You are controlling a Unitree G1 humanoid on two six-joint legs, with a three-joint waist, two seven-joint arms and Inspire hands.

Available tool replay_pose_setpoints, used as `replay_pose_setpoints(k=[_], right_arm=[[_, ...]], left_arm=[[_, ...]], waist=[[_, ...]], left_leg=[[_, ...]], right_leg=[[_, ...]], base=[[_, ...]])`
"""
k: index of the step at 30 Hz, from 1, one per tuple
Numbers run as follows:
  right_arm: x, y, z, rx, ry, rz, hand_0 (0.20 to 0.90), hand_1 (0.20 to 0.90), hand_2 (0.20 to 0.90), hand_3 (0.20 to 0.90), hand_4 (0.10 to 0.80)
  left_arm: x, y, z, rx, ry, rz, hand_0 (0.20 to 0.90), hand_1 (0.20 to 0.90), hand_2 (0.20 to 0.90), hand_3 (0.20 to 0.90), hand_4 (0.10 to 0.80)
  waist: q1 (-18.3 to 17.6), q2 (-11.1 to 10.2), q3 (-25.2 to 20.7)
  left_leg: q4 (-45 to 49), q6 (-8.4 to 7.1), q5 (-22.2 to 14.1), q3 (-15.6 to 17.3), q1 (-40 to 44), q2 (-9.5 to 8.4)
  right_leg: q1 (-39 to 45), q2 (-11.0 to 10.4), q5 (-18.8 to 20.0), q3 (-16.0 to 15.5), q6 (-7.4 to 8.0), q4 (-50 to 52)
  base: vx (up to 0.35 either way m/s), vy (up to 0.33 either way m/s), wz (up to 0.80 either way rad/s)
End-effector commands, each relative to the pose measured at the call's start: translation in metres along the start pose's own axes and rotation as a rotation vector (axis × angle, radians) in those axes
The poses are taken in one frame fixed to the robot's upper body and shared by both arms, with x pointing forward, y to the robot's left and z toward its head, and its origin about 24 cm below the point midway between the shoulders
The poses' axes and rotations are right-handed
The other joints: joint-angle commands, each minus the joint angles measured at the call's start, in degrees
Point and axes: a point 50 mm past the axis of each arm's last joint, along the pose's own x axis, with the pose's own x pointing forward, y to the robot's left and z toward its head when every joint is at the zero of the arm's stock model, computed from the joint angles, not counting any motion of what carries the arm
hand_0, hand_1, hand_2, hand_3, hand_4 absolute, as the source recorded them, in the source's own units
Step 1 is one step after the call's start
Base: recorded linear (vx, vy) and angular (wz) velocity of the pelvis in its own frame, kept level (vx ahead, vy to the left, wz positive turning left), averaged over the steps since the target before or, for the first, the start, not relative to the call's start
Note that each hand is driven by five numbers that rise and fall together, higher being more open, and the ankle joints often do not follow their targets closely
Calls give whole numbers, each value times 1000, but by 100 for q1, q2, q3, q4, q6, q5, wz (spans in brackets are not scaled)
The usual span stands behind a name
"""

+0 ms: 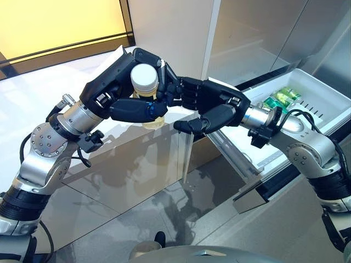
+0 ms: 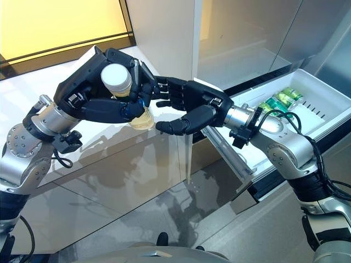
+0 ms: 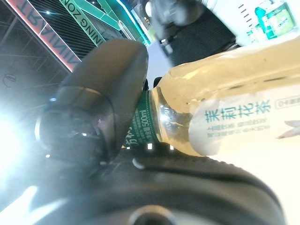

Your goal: Put drinks into fridge and close the fridge

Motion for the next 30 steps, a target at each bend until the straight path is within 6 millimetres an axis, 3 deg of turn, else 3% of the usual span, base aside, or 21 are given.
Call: replay_pose_setpoints(k=[1, 30], right_arm=[[18, 2, 39, -80, -159, 46, 900, 900, 900, 900, 800], [56, 12, 54, -228, -218, 42, 900, 900, 900, 900, 800]], left_arm=[[24, 22, 63, 106, -392, 62, 300, 300, 300, 200, 100], [46, -1, 47, -159, -425, -55, 300, 300, 300, 200, 100]], waist=[[-41, -79, -781], [36, -75, -778]], left_leg=[[7, 165, -527, 41, 146, -264], [24, 192, -513, 15, 155, -276]], right_leg=[[-300, -165, 351, 299, 425, 81], [-295, -162, 343, 298, 388, 117]], base=[[0, 0, 0], [0, 0, 0]])
